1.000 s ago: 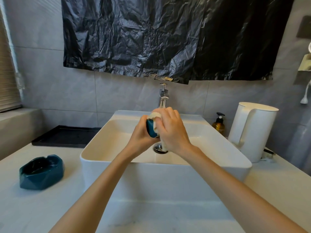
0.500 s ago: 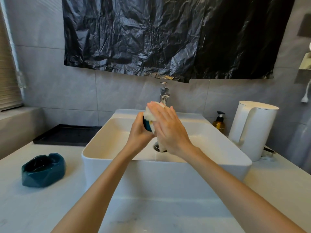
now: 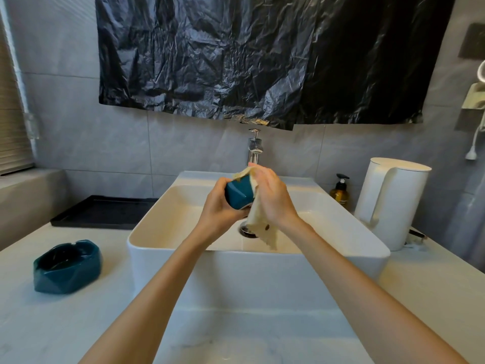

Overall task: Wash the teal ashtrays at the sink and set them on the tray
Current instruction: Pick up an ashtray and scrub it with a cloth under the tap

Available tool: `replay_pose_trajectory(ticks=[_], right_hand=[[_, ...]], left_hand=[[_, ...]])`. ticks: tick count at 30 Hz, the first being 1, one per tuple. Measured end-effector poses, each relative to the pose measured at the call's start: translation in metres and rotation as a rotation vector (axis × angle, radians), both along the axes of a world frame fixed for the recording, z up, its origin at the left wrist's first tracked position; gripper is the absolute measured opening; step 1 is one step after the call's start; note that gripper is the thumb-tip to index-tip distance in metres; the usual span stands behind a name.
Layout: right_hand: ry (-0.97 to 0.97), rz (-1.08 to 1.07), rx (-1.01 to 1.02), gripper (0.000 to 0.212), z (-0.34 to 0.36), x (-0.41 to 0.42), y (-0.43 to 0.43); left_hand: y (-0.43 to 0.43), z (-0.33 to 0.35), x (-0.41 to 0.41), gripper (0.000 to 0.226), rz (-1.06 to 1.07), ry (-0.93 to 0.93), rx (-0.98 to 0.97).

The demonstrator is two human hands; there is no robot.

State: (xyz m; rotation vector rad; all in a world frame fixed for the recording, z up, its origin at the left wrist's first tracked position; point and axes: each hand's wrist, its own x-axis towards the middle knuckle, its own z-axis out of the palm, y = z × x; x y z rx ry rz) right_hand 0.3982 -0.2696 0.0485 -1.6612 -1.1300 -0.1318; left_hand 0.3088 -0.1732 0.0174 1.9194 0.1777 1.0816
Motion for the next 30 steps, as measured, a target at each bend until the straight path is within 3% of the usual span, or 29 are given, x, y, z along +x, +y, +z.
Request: replay_pose_trajectory(ticks=[2, 6, 7, 11, 12, 14, 19, 23, 27, 30], right_hand=[[0.268, 0.093, 0.113, 0.034, 0.003, 0.002, -0.002], [0.385, 0.156, 0.242, 0.031, 0.001, -0.005, -0.014], [0.276, 0.149, 0.249, 0.031, -0.002, -0.005, -0.016], [-0.602, -0.008, 0.058, 0.043, -0.012, -0.009, -0.01], [-0.674, -0.052, 0.047, 0.042, -0.01, -0.01, -0.008], [-0.56, -0.031, 0.087, 0.039, -0.002, -0.009, -0.008], [0.312, 0.214, 0.292, 0.029, 0.012, -0.002, -0.003], [0.759, 0.319, 0.299, 0.042, 0.01, -0.01, -0.004], [0.755, 0.309, 0.281, 0.036, 0.021, -0.008, -0.008], [0.444, 0.16, 0.157, 0.028, 0.029, -0.002, -0.015]], left_hand=[[0.0, 0.001, -0.001, 0.058, -0.007, 0.002, -0.05], [-0.004, 0.005, -0.002, 0.055, -0.027, -0.013, -0.13], [-0.004, 0.005, -0.002, 0.053, -0.025, -0.012, -0.135], [-0.004, 0.004, -0.001, 0.054, -0.012, -0.009, -0.075], [-0.004, 0.004, -0.001, 0.055, -0.019, -0.011, -0.062], [-0.005, 0.006, -0.003, 0.054, -0.009, -0.033, -0.072], [-0.008, 0.013, -0.011, 0.05, -0.094, -0.056, -0.238], [-0.006, 0.016, -0.014, 0.051, -0.256, -0.059, -0.403], [0.0, 0.014, -0.015, 0.062, -0.328, 0.02, -0.343], [-0.002, 0.011, -0.013, 0.054, -0.166, 0.063, -0.221]])
